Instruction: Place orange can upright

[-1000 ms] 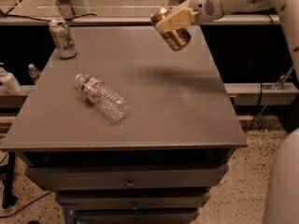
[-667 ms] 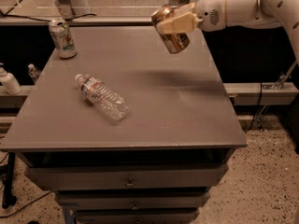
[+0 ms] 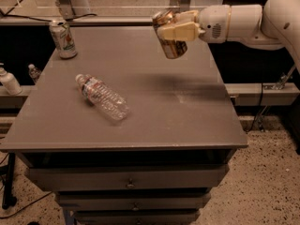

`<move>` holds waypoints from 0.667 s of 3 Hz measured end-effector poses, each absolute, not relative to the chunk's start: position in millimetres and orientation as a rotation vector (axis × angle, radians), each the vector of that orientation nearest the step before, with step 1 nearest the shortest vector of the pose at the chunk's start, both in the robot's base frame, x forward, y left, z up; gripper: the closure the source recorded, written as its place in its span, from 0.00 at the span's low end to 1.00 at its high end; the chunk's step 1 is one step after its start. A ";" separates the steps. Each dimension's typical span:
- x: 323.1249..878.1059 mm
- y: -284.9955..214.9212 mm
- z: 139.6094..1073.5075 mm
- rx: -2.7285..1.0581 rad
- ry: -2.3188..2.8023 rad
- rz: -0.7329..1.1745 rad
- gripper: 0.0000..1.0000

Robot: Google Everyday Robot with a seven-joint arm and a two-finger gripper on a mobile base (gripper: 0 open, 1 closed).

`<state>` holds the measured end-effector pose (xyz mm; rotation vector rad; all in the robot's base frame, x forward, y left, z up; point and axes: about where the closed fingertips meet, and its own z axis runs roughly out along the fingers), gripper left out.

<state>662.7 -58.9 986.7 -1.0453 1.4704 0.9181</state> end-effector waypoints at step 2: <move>658.7 -68.6 980.8 -0.965 1.394 0.936 1.00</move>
Offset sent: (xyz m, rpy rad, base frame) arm -0.0066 -0.0277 -0.0104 0.1572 -0.0680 -0.0660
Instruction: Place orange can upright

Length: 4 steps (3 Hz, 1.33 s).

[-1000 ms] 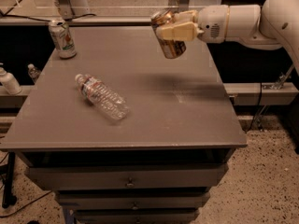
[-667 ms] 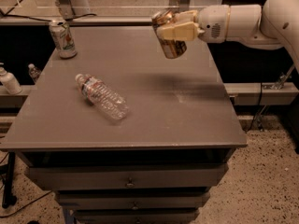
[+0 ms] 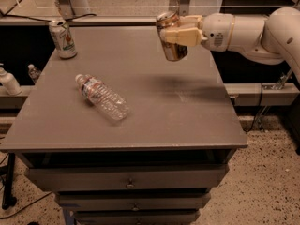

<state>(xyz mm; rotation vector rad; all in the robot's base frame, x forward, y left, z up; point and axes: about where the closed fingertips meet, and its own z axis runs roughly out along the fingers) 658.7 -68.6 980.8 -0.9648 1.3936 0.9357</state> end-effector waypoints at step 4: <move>635.0 -109.9 923.1 -0.868 1.261 0.939 1.00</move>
Offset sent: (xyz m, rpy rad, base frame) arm -0.0184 -0.0423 -0.0319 0.0845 -0.0951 -0.0444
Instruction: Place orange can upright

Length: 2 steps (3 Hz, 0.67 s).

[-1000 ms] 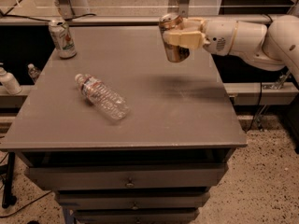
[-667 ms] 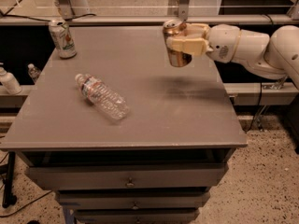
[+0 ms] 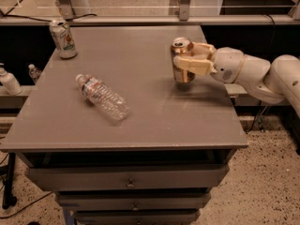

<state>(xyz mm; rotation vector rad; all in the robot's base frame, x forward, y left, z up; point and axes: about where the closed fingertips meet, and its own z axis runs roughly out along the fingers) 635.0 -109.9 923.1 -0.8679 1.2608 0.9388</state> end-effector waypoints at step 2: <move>633.7 -125.7 906.1 -0.782 1.160 0.958 0.82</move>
Offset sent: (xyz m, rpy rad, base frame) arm -0.0004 -0.0316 -0.0223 0.1698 -0.0816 -0.0424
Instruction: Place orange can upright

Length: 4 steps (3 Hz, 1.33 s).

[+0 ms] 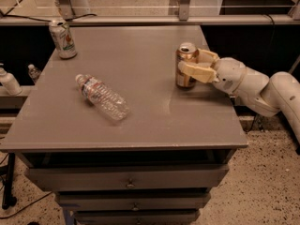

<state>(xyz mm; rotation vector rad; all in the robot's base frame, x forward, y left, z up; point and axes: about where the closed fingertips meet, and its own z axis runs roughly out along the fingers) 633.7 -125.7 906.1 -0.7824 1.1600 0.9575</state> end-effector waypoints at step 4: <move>627.5 -143.3 900.6 -0.736 1.148 0.949 0.00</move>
Offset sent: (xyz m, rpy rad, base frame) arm -0.0066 -0.0265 -0.0080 0.0419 -0.0073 -0.0453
